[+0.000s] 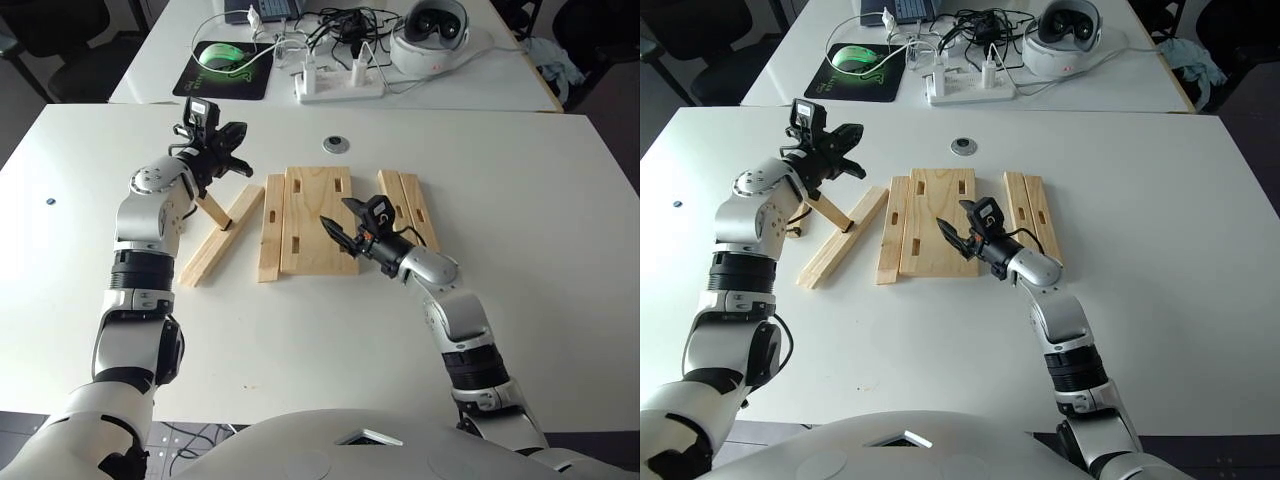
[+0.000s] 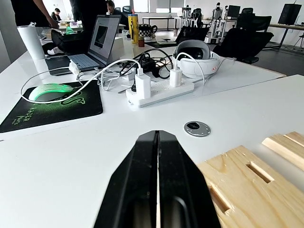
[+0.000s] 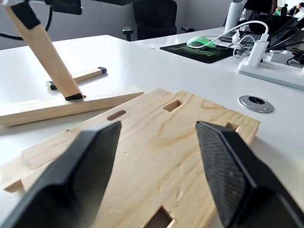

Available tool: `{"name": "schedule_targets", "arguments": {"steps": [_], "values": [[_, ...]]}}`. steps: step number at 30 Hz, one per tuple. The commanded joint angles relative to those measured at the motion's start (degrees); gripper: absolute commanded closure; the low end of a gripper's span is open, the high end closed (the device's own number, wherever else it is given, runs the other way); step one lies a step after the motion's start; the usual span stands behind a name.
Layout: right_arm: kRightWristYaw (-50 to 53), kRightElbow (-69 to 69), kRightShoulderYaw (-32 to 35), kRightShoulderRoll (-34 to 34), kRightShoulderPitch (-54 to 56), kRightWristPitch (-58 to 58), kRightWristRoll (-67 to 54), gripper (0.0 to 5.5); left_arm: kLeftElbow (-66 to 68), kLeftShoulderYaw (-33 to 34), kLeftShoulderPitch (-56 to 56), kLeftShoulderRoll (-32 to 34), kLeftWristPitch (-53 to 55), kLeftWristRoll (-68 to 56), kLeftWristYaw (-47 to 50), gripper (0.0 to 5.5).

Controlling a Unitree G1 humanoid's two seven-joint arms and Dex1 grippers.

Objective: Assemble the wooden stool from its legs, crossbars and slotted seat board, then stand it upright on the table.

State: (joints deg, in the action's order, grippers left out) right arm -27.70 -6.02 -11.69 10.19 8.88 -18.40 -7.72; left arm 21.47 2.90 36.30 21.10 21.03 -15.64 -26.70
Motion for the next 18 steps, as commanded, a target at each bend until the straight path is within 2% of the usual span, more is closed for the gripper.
{"name": "schedule_targets", "arguments": {"steps": [1,9,10,12,18], "values": [[0.2,0.5,0.5,0.0,0.1,-0.2,-0.3,2.58,-7.5,3.7,3.4,0.7,1.4,-2.0,1.6,5.49],[0.9,1.8,0.8,-0.2,-0.9,0.9,-0.1,2.58,-14.9,9.3,4.9,7.3,3.6,-2.1,2.6,5.49],[0.9,1.9,0.8,-0.1,-1.1,1.0,0.0,2.58,-14.9,10.0,4.4,8.9,3.6,-2.0,2.0,5.29],[0.9,2.1,1.0,0.0,-1.3,1.3,0.0,2.58,-13.0,12.7,2.9,13.6,3.2,-1.9,-0.2,5.16],[2.0,1.0,2.3,0.6,-3.2,1.8,0.2,2.58,1.1,14.1,1.2,29.3,-2.2,2.3,-10.8,4.29]]}}
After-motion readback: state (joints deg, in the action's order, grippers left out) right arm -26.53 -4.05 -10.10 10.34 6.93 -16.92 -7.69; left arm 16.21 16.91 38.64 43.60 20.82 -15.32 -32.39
